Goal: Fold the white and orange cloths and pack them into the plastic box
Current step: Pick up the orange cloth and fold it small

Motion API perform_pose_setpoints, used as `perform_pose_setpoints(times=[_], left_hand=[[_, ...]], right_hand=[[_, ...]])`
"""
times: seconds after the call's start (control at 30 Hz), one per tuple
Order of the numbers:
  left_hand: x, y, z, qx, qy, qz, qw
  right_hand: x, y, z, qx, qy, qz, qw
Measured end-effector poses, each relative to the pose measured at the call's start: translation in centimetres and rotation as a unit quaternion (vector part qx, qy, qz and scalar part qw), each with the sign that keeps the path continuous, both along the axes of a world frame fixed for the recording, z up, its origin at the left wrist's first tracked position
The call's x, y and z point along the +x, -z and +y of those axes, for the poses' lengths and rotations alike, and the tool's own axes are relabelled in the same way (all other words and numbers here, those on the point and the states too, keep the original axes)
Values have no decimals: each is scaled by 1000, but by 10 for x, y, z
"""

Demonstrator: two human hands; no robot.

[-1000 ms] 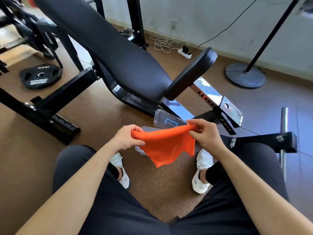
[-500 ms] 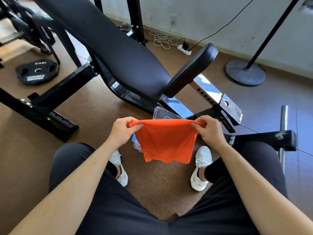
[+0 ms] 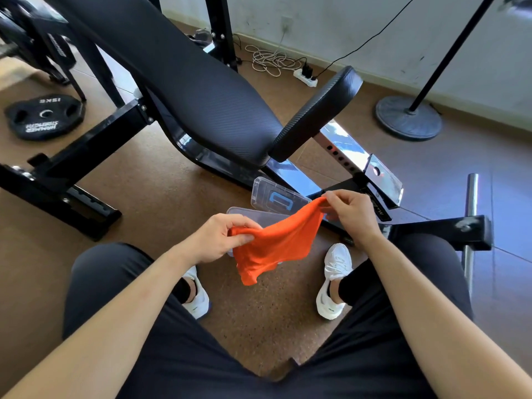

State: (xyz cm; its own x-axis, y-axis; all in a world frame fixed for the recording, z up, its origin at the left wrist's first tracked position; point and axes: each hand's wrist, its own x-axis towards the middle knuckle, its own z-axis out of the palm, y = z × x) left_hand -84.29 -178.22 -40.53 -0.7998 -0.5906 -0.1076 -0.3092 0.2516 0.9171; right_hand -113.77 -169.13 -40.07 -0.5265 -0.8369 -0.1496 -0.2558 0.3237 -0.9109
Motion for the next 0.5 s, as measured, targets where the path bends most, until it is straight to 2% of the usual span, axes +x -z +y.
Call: perform_pose_setpoints(times=[0.17,0.3,0.37,0.5], left_hand=[[-16,2,23,-29,69,6,997],[-22,3,29,-25,79,4,997],[-21,1,26,-37,36,20,998],[-18,-2,18,-42,-82,51,994]], right_hand=[[11,7,-9,-23,-32,100,994],[27,6,-12,-37,-97,2,995],[33,1,-9,-39,-143,-38,988],[39,-7,-2,-41,-227,-61,971]])
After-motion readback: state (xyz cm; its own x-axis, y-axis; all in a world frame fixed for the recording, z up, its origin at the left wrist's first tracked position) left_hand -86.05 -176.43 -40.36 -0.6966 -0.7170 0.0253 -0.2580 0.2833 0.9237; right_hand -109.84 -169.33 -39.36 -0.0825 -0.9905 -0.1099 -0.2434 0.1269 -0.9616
